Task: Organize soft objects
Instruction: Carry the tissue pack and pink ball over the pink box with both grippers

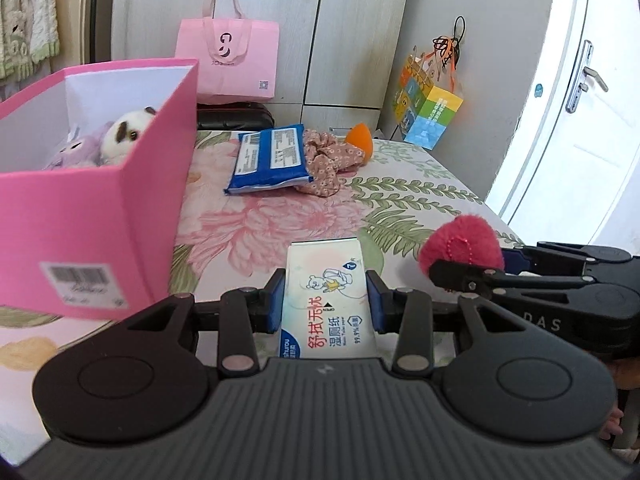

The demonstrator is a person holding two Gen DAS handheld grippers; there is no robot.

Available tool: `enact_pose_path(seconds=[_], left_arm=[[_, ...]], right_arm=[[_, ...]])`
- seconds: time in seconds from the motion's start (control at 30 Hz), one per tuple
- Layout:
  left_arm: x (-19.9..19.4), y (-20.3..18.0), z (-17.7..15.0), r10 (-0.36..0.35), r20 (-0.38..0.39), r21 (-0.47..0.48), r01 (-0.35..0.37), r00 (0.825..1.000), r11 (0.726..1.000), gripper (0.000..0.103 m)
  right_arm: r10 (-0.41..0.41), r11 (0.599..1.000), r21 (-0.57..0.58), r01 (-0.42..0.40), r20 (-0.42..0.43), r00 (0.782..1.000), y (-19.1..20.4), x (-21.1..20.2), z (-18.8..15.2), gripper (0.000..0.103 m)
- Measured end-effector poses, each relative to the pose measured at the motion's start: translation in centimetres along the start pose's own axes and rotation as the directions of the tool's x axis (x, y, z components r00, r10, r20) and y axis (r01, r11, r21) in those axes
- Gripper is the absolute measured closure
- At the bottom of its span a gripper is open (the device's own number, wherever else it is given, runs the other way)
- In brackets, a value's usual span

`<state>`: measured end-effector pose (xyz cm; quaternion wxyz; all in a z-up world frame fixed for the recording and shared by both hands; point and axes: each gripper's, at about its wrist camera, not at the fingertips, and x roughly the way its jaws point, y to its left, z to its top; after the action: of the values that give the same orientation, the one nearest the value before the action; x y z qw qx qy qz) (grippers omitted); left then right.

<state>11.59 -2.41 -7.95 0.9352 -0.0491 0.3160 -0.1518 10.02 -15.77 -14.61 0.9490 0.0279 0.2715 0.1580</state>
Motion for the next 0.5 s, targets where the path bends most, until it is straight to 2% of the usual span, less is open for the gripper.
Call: enact_pose_path(seconds=[0.27,0.5], left_arm=[[-3.2,1.6,-0.8,-0.008,-0.043,0.000,0.008,0.999,1.000,0.064],[-7.3,4.1,-0.9,-0.015,-0.077,0.000,0.015,0.997,1.000,0.064]], right_arm=[[0.111,0.994,-0.022,-0.111,-0.038,0.993,3.0,-1.4,-0.4,0.059],[0.248,0.966,-0.050,-0.254,-0.101,0.964,5.7,-2.0,0.3,0.059]])
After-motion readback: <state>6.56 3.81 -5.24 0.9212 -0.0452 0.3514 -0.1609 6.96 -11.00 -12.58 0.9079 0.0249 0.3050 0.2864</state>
